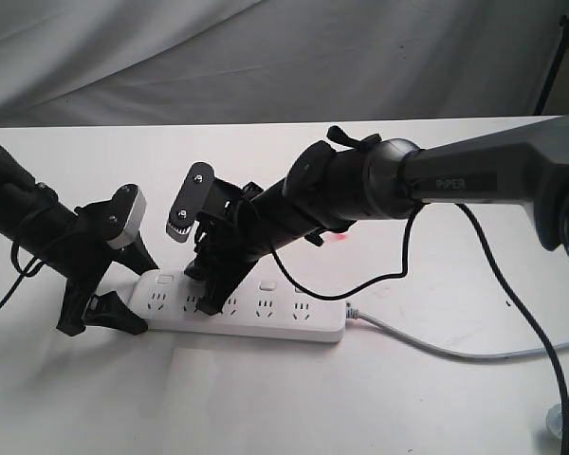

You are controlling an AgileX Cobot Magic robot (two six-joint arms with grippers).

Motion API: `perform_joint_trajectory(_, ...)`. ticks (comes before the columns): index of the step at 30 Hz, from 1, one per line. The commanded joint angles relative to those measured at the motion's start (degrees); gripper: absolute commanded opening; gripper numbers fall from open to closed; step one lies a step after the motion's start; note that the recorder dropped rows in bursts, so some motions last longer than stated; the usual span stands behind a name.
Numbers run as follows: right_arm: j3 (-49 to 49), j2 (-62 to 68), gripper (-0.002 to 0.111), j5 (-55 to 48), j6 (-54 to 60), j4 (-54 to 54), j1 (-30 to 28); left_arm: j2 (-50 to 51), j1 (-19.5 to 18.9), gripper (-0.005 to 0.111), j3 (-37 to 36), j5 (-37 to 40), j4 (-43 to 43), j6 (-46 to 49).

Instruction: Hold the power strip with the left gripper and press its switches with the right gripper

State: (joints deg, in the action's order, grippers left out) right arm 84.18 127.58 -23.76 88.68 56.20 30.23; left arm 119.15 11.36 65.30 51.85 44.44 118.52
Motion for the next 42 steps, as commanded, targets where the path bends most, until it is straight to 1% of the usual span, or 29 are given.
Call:
perform_joint_trajectory(1, -0.4, 0.8, 0.032, -0.9, 2.1, -0.7, -0.1, 0.1, 0.3, 0.069, 0.3, 0.8, 0.5, 0.4)
perform_joint_trajectory(11, -0.4, 1.5, 0.032, -1.2, 2.7, -2.0, -0.2, 0.1, 0.3, 0.069, 0.3, 0.8, 0.5, 0.6)
perform_joint_trajectory(33, -0.6, 4.9, 0.032, -5.2, 2.7, -5.0, -1.1, 0.1, 0.3, 0.069, 0.3, 0.8, 0.5, 0.4)
perform_joint_trajectory(42, -0.7, 4.5, 0.032, -4.9, 2.7, -3.1, -1.1, 0.1, 0.3, 0.069, 0.3, 0.8, 0.5, 0.6)
